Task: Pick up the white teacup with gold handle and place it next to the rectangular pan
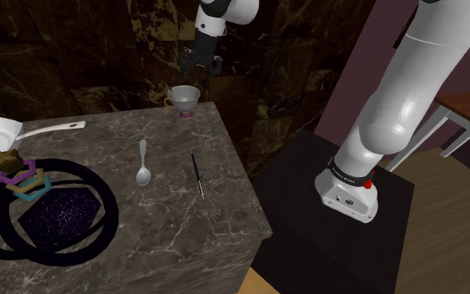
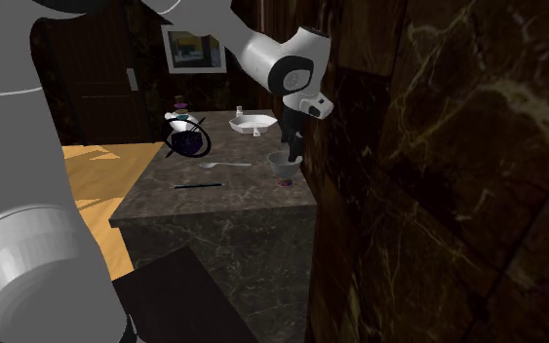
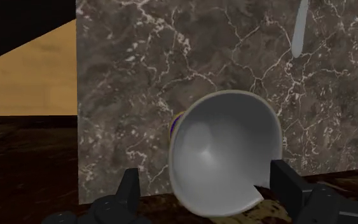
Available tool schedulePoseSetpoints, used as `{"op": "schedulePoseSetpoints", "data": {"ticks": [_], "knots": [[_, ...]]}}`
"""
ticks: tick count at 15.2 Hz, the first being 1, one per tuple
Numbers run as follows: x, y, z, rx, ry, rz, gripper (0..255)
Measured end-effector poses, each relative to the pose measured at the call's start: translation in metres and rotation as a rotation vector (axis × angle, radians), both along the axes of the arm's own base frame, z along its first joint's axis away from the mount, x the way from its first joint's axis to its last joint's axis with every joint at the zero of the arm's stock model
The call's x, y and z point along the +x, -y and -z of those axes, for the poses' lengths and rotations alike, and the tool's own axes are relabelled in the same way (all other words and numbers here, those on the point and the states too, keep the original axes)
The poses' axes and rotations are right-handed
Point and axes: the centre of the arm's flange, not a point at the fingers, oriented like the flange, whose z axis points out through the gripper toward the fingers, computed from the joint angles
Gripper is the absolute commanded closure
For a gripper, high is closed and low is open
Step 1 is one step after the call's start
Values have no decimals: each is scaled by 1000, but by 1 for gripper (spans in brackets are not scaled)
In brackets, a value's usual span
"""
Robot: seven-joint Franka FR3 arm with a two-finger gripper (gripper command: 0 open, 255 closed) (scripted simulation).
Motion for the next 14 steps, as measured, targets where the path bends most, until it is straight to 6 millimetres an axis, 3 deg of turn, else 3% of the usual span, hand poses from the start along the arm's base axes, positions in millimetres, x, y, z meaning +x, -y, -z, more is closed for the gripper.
{"op": "schedulePoseSetpoints", "data": {"ticks": [4,5,6,12,13,14], "knots": [[11,-5,3,13,37,145,0],[10,-5,22,8,19,147,0],[9,-4,28,1,26,109,0],[10,-6,33,0,34,111,0],[9,-6,34,-2,39,112,255],[6,-3,35,-6,48,85,255]]}}
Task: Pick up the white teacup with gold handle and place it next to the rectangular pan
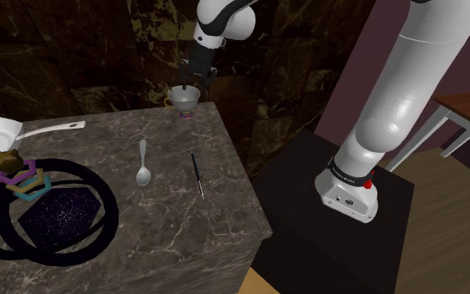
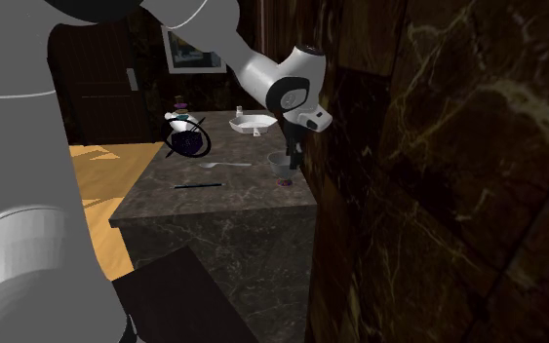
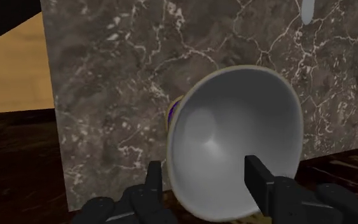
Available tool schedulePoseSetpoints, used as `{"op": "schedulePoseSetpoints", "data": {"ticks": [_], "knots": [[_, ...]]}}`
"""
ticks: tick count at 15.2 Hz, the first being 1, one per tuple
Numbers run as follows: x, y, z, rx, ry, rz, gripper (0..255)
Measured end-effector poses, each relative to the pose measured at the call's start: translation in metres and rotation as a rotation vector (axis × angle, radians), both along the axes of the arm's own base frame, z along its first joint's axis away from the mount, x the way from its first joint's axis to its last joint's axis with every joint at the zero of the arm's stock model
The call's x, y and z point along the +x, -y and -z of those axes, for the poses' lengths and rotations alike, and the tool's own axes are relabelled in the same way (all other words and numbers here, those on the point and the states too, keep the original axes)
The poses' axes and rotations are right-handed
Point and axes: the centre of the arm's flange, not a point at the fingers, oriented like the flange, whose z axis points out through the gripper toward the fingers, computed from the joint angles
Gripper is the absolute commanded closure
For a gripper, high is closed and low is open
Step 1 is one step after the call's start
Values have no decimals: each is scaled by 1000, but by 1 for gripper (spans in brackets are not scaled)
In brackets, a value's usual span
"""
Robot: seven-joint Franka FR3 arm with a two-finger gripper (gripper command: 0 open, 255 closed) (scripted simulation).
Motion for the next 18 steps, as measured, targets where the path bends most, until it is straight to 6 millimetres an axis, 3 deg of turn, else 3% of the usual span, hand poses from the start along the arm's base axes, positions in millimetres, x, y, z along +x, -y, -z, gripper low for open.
{"op": "schedulePoseSetpoints", "data": {"ticks": [10,18], "knots": [[6,-5,1,5,-28,43,255],[-2,-1,-2,-3,-112,-45,255]]}}
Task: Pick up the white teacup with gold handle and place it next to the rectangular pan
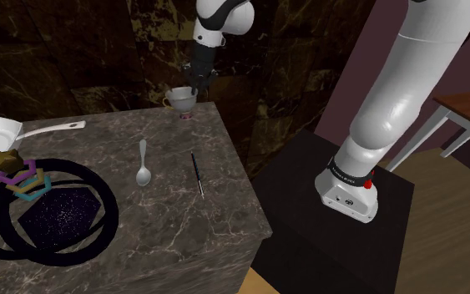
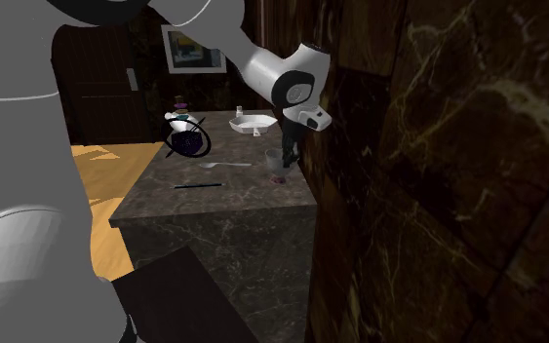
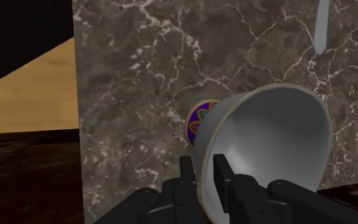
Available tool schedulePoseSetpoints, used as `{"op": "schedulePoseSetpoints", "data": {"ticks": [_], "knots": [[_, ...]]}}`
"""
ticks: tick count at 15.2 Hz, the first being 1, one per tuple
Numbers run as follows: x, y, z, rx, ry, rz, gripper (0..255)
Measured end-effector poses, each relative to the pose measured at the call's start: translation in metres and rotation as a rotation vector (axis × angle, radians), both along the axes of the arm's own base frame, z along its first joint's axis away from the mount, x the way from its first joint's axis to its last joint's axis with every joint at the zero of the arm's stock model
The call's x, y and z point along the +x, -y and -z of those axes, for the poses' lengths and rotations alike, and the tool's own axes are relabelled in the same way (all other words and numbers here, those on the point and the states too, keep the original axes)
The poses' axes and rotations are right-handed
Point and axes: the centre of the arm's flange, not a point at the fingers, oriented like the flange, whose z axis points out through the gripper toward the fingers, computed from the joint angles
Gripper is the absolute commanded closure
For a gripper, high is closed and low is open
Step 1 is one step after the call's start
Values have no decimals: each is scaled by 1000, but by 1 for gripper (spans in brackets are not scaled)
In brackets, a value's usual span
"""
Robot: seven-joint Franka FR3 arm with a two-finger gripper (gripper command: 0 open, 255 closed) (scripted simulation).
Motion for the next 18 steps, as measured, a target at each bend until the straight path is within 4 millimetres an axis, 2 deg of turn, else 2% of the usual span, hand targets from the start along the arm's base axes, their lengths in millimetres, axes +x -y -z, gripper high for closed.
{"op": "schedulePoseSetpoints", "data": {"ticks": [4,6,7,8,15,18], "knots": [[-11,9,-9,6,-94,-157,255],[-17,13,-21,14,-65,-309,255],[-19,5,-29,12,-27,-362,255],[-7,3,-37,3,29,-371,255],[-11,3,-69,9,1,-412,255],[-15,7,-74,15,-31,-434,255]]}}
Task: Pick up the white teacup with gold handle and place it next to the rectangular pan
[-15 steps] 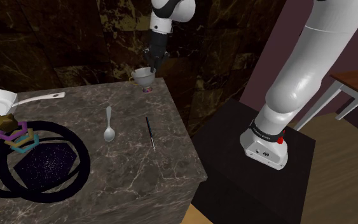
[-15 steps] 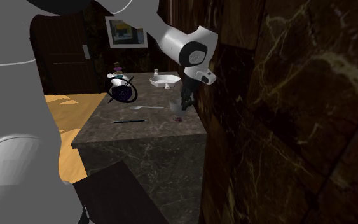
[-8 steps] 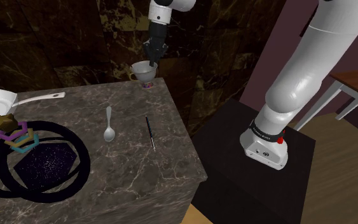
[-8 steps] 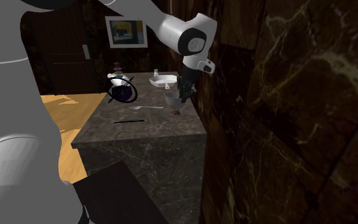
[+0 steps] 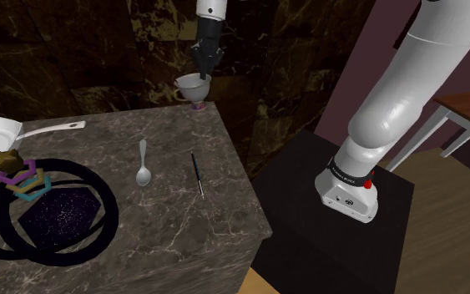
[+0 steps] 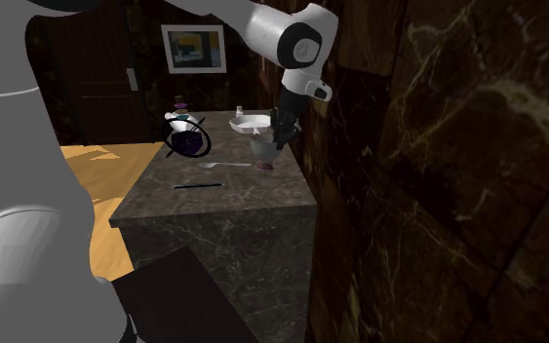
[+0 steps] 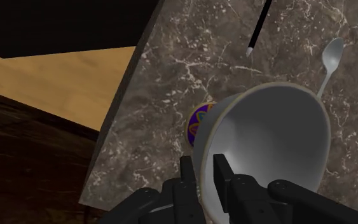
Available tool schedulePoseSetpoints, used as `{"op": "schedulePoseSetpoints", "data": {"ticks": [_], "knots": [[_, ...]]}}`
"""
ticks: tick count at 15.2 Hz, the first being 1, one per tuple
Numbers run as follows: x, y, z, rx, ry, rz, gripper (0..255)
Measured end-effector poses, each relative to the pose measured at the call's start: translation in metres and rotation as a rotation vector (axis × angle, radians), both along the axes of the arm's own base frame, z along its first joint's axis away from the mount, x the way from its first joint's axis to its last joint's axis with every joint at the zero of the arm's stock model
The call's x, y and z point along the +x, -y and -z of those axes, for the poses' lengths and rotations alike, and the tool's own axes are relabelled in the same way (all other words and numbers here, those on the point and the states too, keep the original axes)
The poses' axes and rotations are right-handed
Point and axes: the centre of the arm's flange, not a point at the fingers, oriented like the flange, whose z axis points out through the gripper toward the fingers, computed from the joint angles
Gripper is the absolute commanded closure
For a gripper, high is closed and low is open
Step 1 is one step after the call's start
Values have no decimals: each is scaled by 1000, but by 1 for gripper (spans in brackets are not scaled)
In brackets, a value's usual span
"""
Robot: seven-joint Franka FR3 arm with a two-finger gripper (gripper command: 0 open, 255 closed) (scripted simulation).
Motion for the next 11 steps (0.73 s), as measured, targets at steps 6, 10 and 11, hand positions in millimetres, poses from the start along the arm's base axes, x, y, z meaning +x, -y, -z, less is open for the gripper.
{"op": "schedulePoseSetpoints", "data": {"ticks": [6,10,11], "knots": [[4,-4,-40,-3,21,2,255],[15,-37,-57,1,181,57,255],[14,-50,-62,3,195,61,255]]}}
